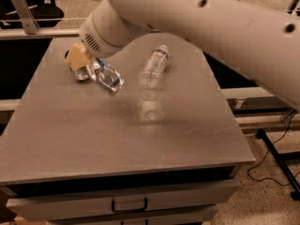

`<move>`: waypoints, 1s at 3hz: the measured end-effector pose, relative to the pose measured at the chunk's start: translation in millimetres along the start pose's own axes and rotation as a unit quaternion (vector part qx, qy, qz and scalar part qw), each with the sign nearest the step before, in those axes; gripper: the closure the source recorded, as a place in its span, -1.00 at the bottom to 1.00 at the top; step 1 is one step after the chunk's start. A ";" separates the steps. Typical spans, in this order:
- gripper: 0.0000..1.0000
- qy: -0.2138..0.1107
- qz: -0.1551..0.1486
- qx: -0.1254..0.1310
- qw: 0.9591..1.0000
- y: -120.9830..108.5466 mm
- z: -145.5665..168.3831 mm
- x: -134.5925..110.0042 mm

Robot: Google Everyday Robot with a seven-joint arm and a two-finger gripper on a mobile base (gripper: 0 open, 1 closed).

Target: Place redbull can upright

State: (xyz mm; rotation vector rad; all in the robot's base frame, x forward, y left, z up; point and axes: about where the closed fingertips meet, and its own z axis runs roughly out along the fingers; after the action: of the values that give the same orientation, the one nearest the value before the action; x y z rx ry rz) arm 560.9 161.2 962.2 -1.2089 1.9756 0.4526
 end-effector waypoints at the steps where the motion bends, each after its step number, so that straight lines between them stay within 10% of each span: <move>1: 1.00 -0.117 0.020 -0.030 0.992 -13.9 -18.9 -32.0; 3: 1.00 -0.253 0.041 -0.073 0.964 -59.1 -28.4 6.2</move>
Offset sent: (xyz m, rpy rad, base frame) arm -0.0226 -0.0007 0.0591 0.3759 -0.6787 0.6192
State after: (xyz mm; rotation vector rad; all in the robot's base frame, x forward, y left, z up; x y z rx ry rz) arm 598.6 110.6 980.9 -0.9775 1.5721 0.8702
